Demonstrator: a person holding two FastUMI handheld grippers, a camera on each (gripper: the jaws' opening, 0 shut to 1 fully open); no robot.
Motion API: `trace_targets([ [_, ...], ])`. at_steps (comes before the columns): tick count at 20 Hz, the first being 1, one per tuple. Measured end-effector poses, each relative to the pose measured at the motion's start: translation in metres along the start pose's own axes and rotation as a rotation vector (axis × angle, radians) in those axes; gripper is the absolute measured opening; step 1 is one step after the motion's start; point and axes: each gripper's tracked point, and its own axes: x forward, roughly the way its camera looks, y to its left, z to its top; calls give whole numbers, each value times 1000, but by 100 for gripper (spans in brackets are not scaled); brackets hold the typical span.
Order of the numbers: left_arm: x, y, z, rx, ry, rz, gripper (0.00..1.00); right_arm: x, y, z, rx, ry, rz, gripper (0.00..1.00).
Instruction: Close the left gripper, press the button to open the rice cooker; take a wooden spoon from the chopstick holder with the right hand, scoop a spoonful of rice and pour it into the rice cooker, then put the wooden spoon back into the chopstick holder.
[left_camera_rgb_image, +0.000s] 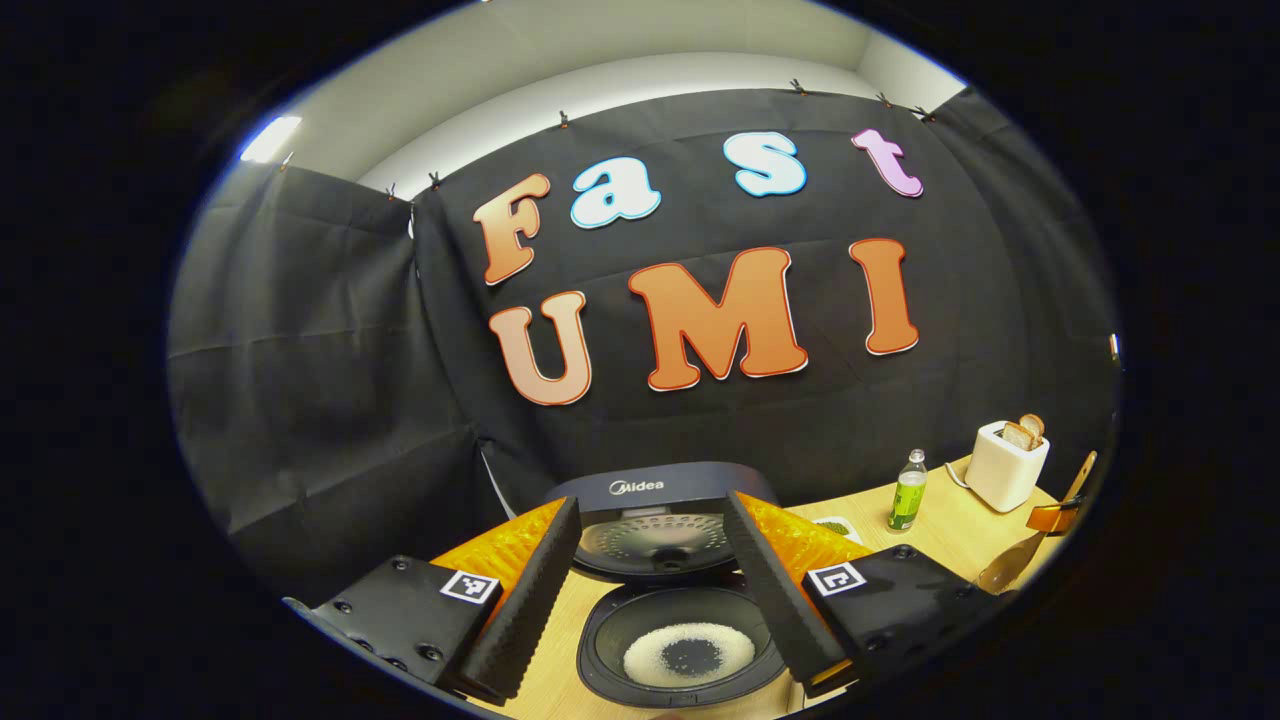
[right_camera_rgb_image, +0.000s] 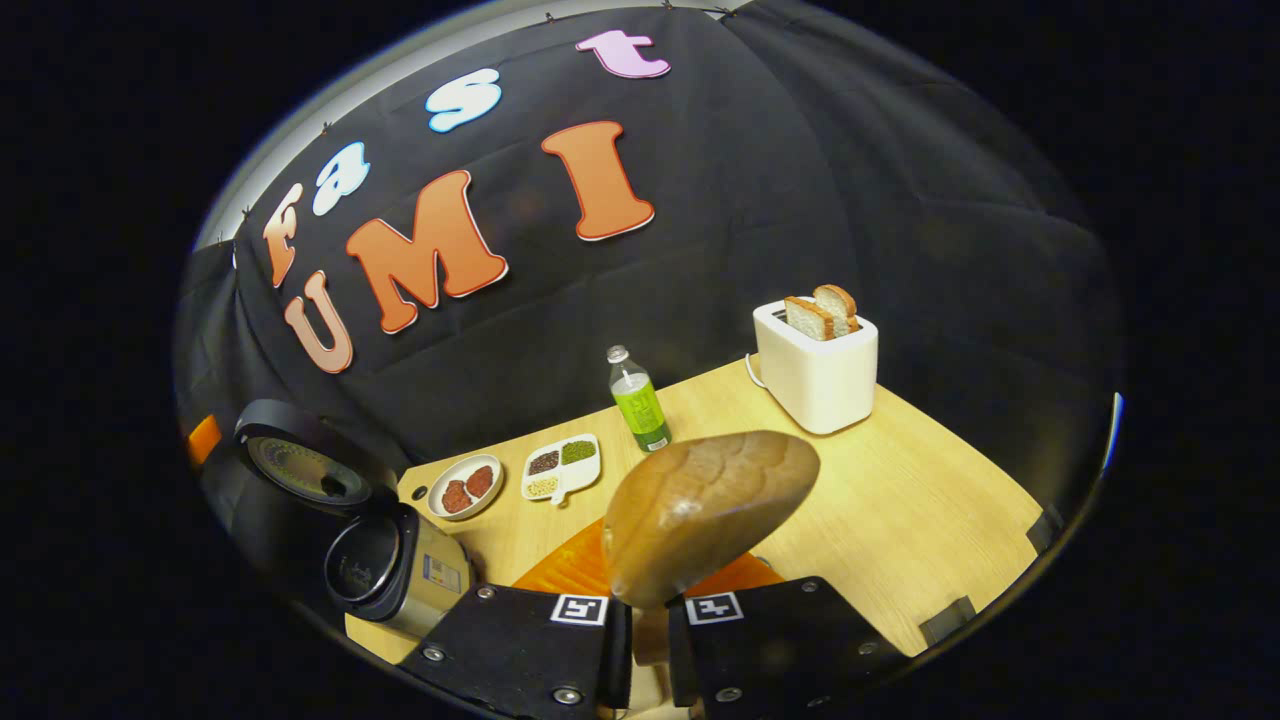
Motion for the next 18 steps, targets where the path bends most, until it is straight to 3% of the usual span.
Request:
trace_targets([
  [1, 1, 6, -5, -6, 7, 1, 87, -2, 10, -4, -4, 6, 14, 14],
  [2, 1, 11, -8, -12, 10, 3, 100, -5, 18, -7, -15, 10, 31, 14],
  [3, 3, 16, -11, -18, 16, 6, 88, -7, 27, -11, -25, 17, 45, 14],
  [4, 4, 22, -16, -26, 22, 14, 97, -9, 36, -19, -36, 28, 58, 8],
  [5, 5, 28, -20, -37, 29, 20, 100, -10, 44, -25, -46, 36, 68, 8],
  [7, 8, 43, -28, -57, 44, 32, 94, -12, 55, -38, -70, 51, 70, 13],
  [8, 9, 45, -34, -64, 56, 26, 100, -12, 59, -47, -90, 60, 65, 13],
  [9, 11, 49, -40, -69, 66, 20, 100, -11, 59, -54, -119, 57, 38, 12],
  [10, 13, 54, -43, -71, 71, 14, 94, -10, 60, -61, -158, 56, 22, 11],
  [13, 20, 63, -53, -68, 78, -8, 94, -7, 64, -89, -226, 77, -23, 10],
  [14, 21, 68, -55, -65, 75, -12, 100, -5, 62, -96, -242, 78, -49, 10],
  [18, 26, 84, -65, -70, 74, -20, 100, 5, 55, -109, -322, 33, -157, 10],
])
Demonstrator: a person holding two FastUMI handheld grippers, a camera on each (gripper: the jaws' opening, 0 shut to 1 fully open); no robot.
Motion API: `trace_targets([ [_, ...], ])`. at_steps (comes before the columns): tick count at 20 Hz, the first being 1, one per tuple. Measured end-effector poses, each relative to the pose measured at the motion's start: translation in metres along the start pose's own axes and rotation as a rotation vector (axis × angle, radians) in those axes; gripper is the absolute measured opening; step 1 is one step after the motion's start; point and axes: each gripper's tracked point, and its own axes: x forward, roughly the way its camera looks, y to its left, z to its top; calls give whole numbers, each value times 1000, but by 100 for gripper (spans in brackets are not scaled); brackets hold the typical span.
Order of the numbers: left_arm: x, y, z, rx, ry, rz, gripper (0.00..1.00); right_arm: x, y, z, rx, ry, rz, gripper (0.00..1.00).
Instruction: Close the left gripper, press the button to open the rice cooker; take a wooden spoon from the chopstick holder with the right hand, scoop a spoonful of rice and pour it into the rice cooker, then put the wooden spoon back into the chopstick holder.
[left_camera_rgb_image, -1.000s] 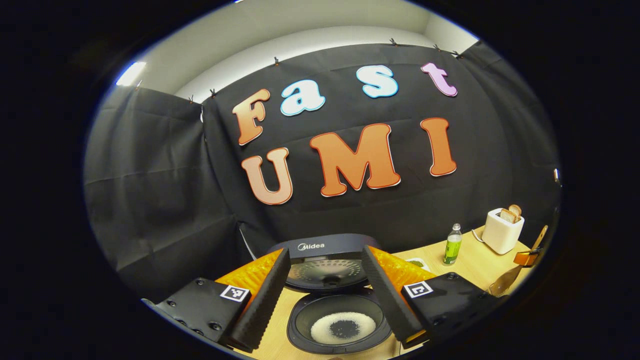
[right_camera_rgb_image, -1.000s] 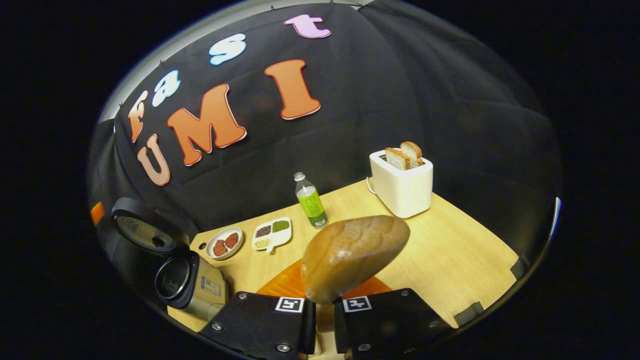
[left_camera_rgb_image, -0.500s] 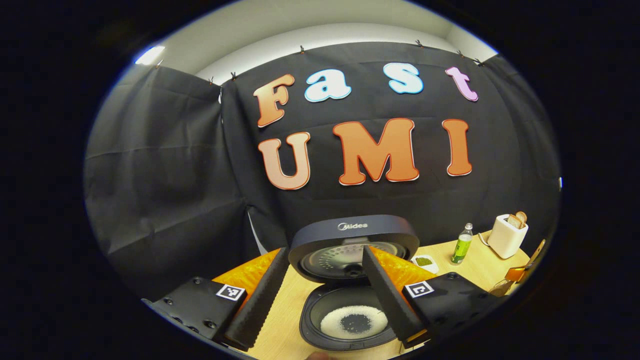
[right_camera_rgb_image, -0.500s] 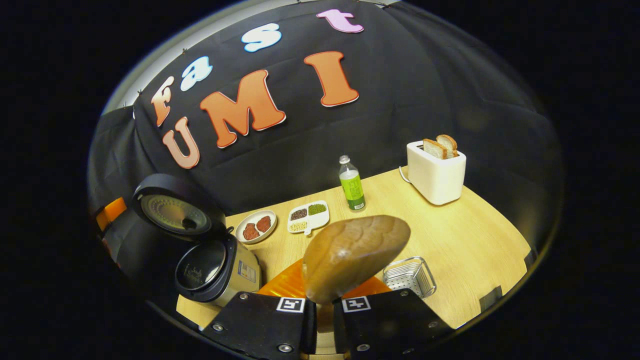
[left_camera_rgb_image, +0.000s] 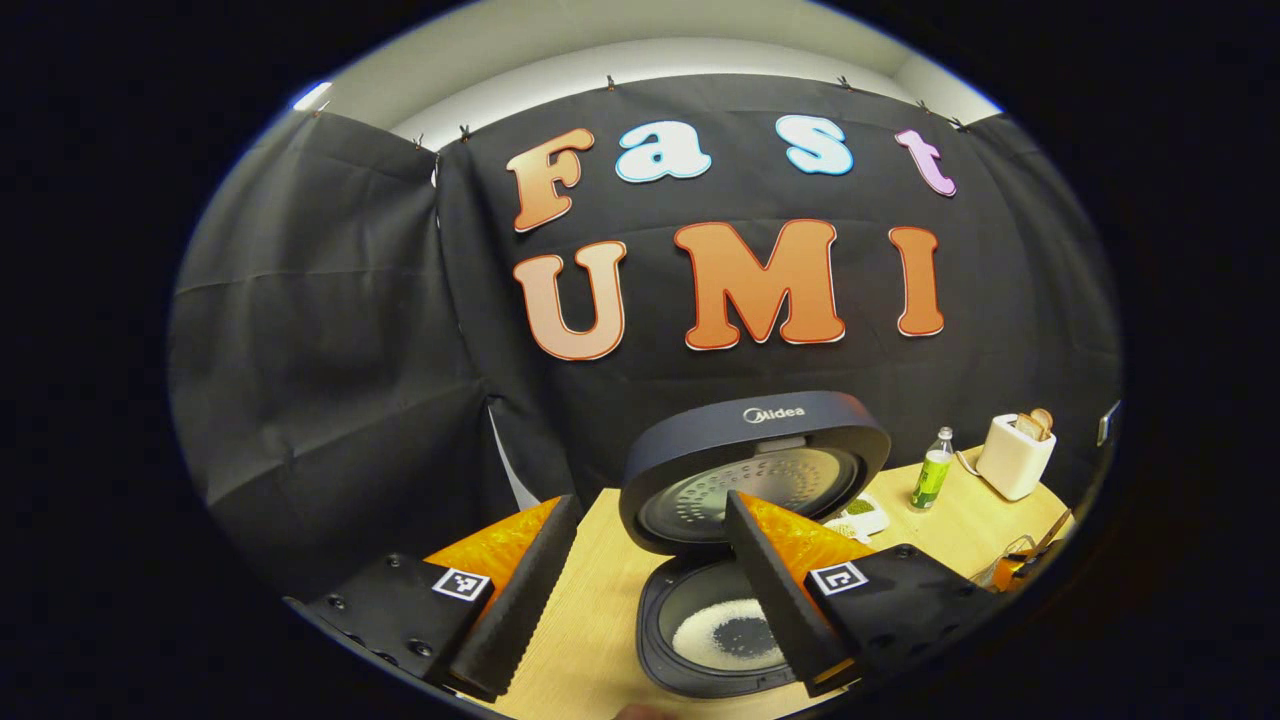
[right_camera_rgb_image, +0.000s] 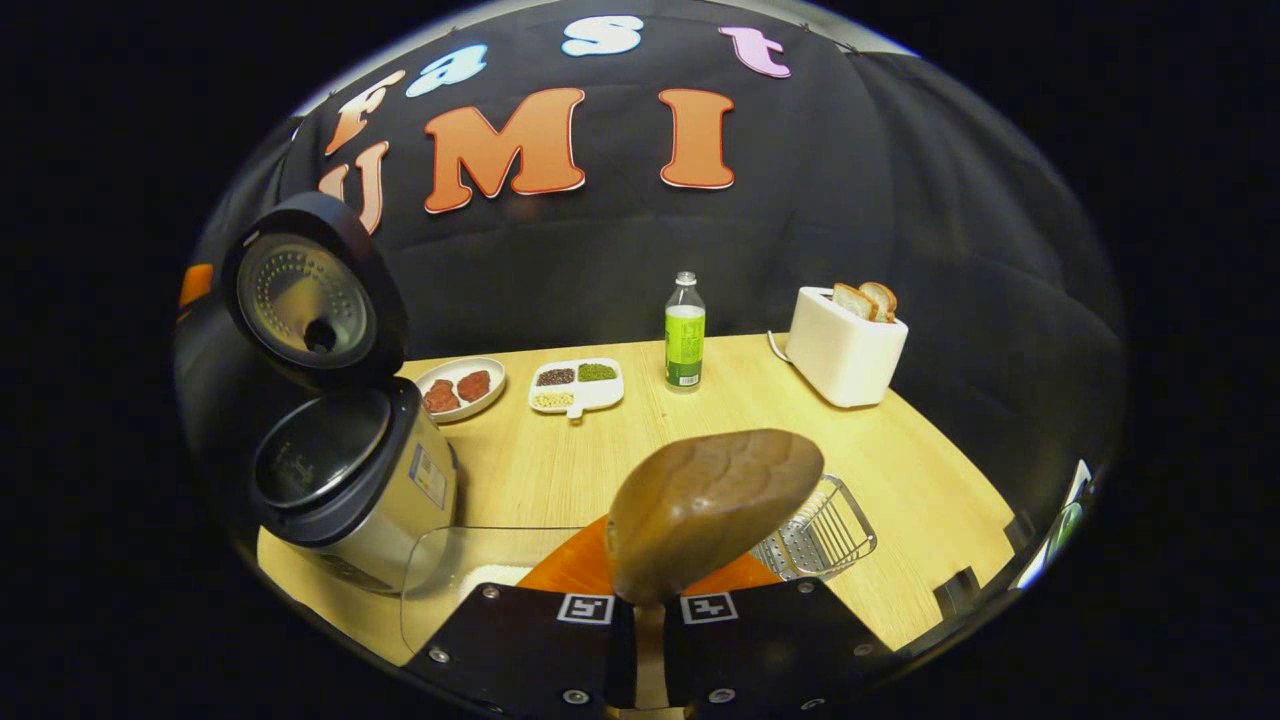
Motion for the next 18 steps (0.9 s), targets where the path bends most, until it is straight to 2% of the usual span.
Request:
trace_targets([
  [2, 2, 9, -4, -2, 6, -3, 100, 4, -2, -4, -57, -18, -45, 10],
  [3, 4, 14, -6, 2, 6, 0, 94, 5, -3, -5, -81, -34, -63, 10],
  [4, 5, 18, -6, 4, 5, 3, 100, 6, -3, -6, -93, -48, -80, 10],
  [7, 7, 29, -6, 9, 2, 11, 100, 12, 1, -30, -141, -29, -129, 10],
  [10, 6, 37, -5, 27, -5, 21, 100, 9, 8, -34, -165, -66, -140, 10],
  [11, 7, 40, -6, 32, -2, 23, 94, 10, 12, -39, -152, -59, -134, 10],
  [12, 6, 42, -10, 34, 6, 24, 94, 12, 15, -48, -130, -35, -127, 10],
  [13, 7, 45, -12, 32, 17, 27, 100, 8, 17, -46, -109, -46, -135, 10],
  [14, 8, 44, -13, 28, 23, 29, 94, 14, 16, -50, -95, -28, -141, 11],
  [15, 9, 45, -13, 27, 26, 28, 94, 14, 17, -50, -72, -40, -144, 10],
  [16, 8, 46, -13, 29, 25, 28, 100, 13, 19, -50, -41, -28, -134, 11],
  [18, 8, 46, -14, 38, 23, 27, 100, 14, 31, -52, 31, -14, -95, 10],
])
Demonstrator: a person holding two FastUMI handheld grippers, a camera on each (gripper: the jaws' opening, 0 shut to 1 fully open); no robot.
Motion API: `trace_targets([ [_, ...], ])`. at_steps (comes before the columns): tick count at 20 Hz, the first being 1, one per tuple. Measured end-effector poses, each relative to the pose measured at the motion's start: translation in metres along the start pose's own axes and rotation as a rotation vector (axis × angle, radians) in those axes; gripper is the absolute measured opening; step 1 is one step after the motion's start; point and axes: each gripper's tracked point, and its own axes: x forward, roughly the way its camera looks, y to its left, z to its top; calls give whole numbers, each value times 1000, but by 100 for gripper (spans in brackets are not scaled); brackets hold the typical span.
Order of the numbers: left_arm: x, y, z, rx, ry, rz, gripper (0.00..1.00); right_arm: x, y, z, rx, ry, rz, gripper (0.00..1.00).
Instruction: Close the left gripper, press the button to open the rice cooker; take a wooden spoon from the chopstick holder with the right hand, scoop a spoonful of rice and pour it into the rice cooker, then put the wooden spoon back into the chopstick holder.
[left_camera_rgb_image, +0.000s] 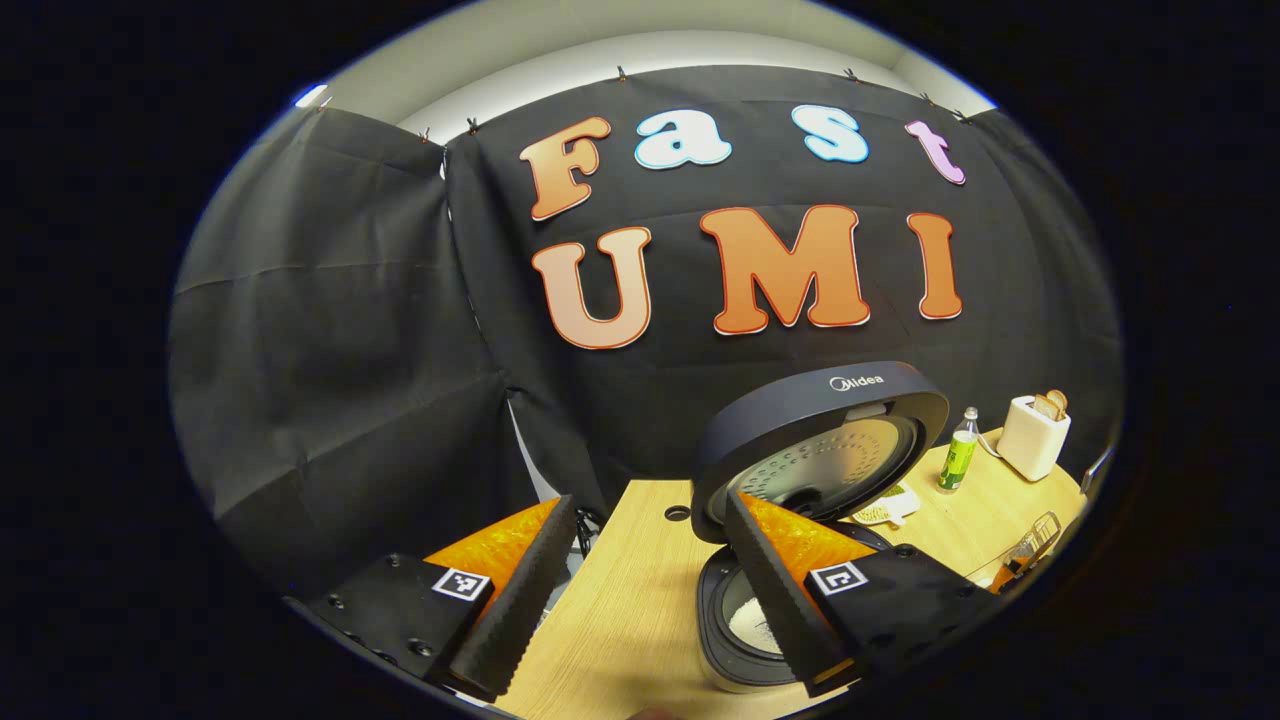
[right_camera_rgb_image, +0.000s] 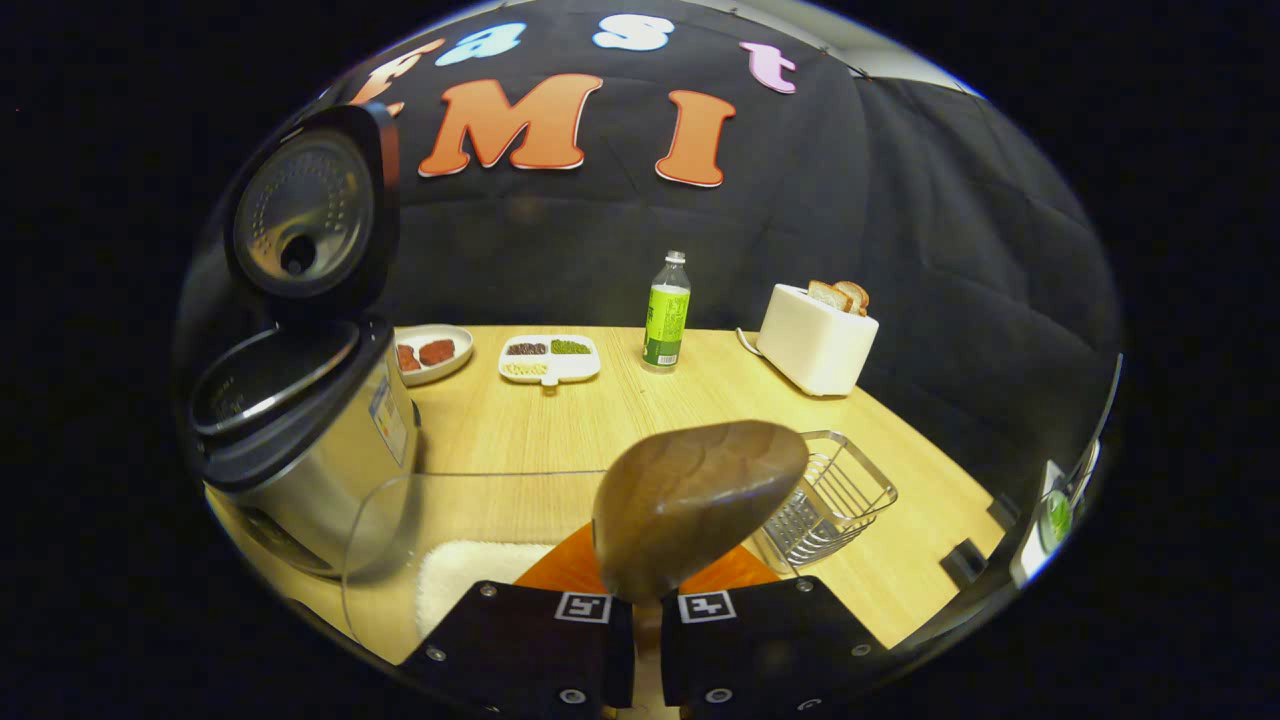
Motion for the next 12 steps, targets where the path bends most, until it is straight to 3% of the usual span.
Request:
trace_targets([
  [6, -1, 3, -2, 6, 0, -3, 100, -6, 30, -4, 84, 18, 103, 11],
  [7, -1, 3, -3, 6, 2, -4, 100, -6, 35, -5, 125, 31, 128, 10],
  [8, -1, 4, -5, 7, 5, -6, 93, -7, 38, -10, 181, 65, 149, 10],
  [12, 3, 5, -9, -7, 17, -12, 93, -1, 36, -13, 343, 145, 191, 10],
])
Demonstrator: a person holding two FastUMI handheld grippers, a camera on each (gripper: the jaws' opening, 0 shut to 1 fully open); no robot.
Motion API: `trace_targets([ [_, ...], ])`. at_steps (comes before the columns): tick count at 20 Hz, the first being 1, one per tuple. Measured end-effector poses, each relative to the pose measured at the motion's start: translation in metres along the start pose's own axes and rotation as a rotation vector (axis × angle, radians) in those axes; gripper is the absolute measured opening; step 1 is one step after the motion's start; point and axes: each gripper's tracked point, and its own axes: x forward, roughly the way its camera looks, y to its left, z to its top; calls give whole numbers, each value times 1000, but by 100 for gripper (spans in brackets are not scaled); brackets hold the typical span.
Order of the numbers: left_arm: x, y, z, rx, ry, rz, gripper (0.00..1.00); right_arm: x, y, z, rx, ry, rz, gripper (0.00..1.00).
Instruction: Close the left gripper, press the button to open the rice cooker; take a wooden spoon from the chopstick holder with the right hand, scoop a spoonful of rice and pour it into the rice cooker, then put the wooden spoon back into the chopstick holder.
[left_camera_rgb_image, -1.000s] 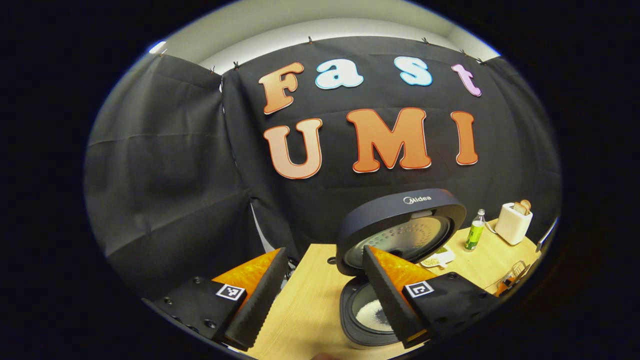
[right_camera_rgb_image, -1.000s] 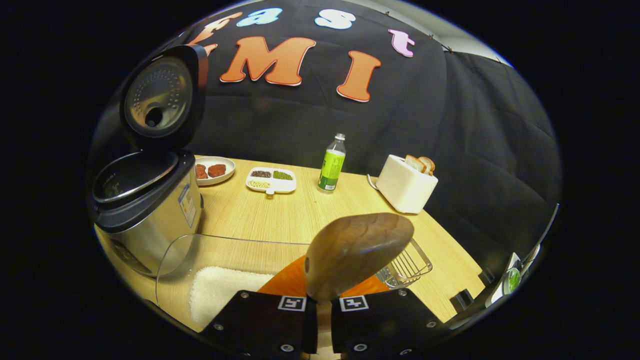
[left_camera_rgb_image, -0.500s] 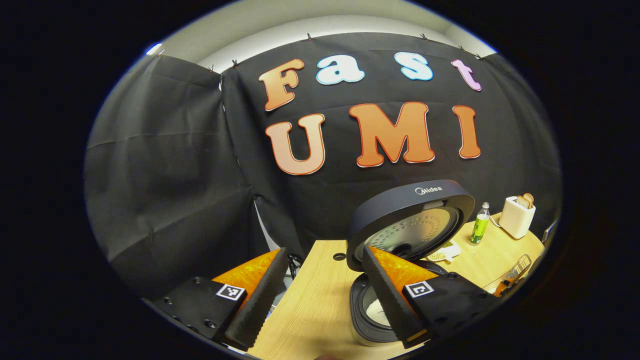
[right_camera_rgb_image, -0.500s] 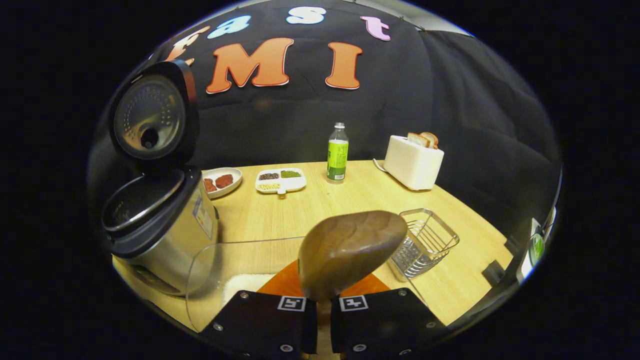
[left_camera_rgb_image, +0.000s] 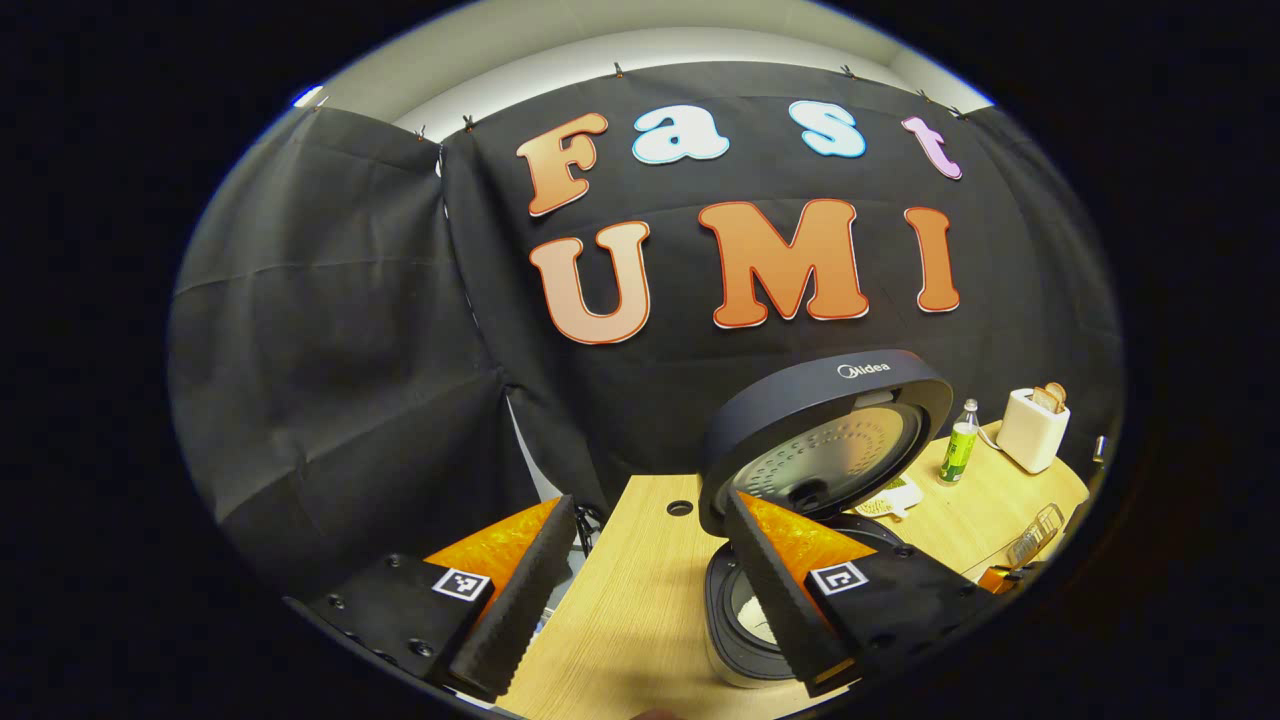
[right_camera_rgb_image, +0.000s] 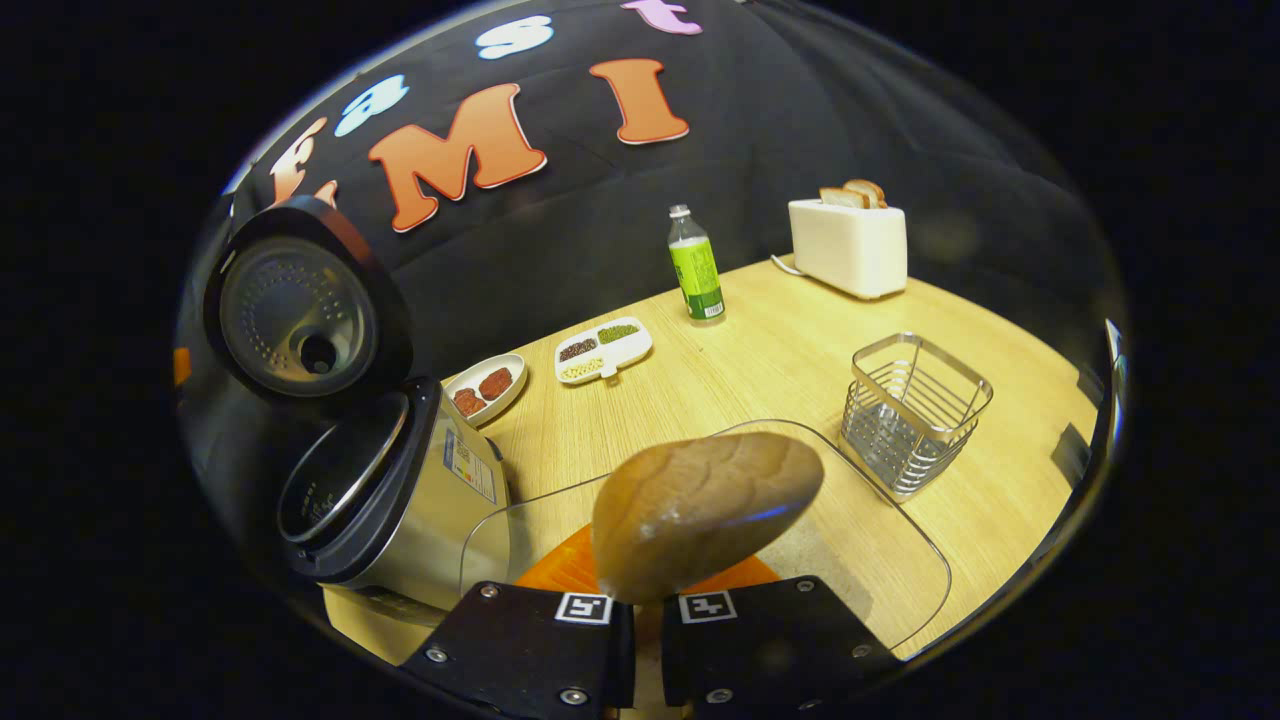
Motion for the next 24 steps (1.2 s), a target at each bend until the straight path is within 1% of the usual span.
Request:
trace_targets([
  [1, 1, 0, 0, -3, 1, -1, 100, 3, 0, -1, 20, 19, 9, 10],
  [4, 0, 3, -1, -1, -1, 2, 100, 4, -4, -1, 64, 49, 16, 10],
  [6, 0, 5, -2, -1, 2, 4, 100, 5, -4, -1, 70, 66, 27, 10],
  [9, 0, 11, -2, -1, 3, 17, 100, 4, -1, -2, 52, 84, 42, 10],
  [11, 1, 17, -1, -6, -2, 36, 100, 2, 6, -2, 17, 86, 72, 10],
  [13, 1, 16, -1, -8, 2, 38, 100, 0, 13, -2, 2, 91, 102, 10],
  [19, 4, 2, 5, 6, -4, 19, 100, 2, 22, -6, 126, 156, 182, 10],
  [22, 5, -4, 6, -2, -2, 8, 100, 1, 26, -8, 188, 204, 244, 10],
  [24, 5, -7, 4, -5, 5, 7, 100, 2, 28, -9, 210, 220, 270, 10],
])
